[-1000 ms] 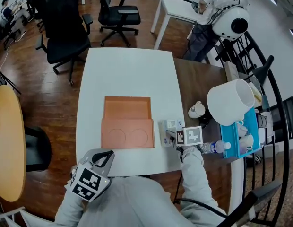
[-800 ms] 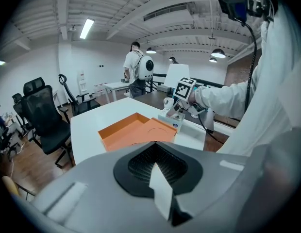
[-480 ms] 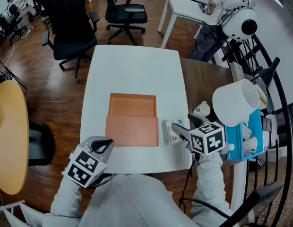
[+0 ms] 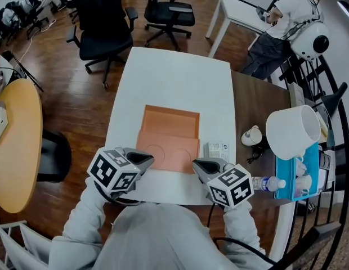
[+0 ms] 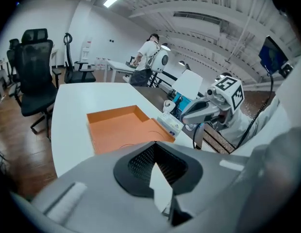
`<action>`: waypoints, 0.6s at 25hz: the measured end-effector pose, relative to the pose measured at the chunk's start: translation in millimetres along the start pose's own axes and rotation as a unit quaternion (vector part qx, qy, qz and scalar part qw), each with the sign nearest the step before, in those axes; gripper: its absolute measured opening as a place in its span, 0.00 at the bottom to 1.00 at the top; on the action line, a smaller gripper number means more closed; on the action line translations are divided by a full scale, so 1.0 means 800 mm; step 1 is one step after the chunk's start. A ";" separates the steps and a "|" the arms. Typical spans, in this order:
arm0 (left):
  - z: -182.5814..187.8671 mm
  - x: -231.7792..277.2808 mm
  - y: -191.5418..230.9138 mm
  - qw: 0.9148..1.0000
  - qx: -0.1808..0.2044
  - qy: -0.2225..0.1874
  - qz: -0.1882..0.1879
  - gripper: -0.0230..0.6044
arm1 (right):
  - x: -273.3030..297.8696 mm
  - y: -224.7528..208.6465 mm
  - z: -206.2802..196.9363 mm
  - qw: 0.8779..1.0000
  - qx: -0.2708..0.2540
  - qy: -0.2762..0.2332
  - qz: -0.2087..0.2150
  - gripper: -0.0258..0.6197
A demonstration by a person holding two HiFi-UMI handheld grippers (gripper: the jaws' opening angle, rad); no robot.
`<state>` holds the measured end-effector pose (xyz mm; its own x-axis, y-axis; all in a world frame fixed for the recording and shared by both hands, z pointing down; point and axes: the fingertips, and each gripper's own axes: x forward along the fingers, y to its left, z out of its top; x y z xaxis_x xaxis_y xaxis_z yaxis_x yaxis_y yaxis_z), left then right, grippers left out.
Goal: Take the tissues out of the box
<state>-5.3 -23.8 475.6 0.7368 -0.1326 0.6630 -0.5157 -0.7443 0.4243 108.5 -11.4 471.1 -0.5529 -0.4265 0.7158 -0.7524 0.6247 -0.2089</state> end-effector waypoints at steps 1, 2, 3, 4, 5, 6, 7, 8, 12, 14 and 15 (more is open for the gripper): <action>-0.001 0.002 -0.001 1.000 0.000 0.004 0.002 0.06 | 0.002 0.001 -0.002 1.000 -0.005 0.002 0.000 0.04; -0.002 0.003 -0.001 1.000 0.006 0.008 0.007 0.06 | 0.003 0.001 -0.004 1.000 -0.010 0.003 -0.002 0.04; -0.004 0.002 -0.003 1.000 0.014 0.012 0.014 0.06 | 0.003 0.000 -0.004 1.000 -0.013 0.002 -0.003 0.04; -0.007 0.001 -0.004 0.999 0.023 0.016 0.020 0.06 | 0.001 0.001 -0.004 1.000 -0.014 0.001 -0.004 0.04; -0.010 -0.001 -0.006 0.999 0.032 0.019 0.027 0.06 | -0.001 0.001 -0.004 1.000 -0.014 -0.001 -0.004 0.04; -0.012 -0.004 -0.007 0.998 0.041 0.021 0.033 0.06 | -0.003 0.002 -0.004 1.000 -0.013 -0.002 -0.004 0.04; -0.015 -0.005 -0.009 0.998 0.049 0.020 0.038 0.06 | -0.005 0.003 -0.004 1.000 -0.014 -0.002 -0.005 0.04; -0.018 -0.006 -0.011 0.997 0.054 0.019 0.043 0.06 | -0.006 0.003 -0.006 1.000 -0.014 -0.002 -0.005 0.04; -0.031 -0.003 -0.020 0.997 0.060 0.016 0.054 0.06 | -0.006 0.004 -0.018 1.000 -0.014 0.001 -0.003 0.04; -0.039 -0.003 -0.021 0.996 0.059 0.018 0.059 0.06 | -0.006 0.004 -0.025 1.000 -0.014 0.003 -0.002 0.04; -0.042 -0.004 -0.021 0.996 0.058 0.020 0.061 0.06 | -0.006 0.005 -0.028 1.000 -0.014 0.005 -0.002 0.04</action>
<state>-13.5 11.4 487.0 0.6525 -0.2030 0.7301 -0.5450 -0.7951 0.2661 115.9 7.7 481.9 -0.5469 -0.4219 0.7231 -0.7439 0.6412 -0.1885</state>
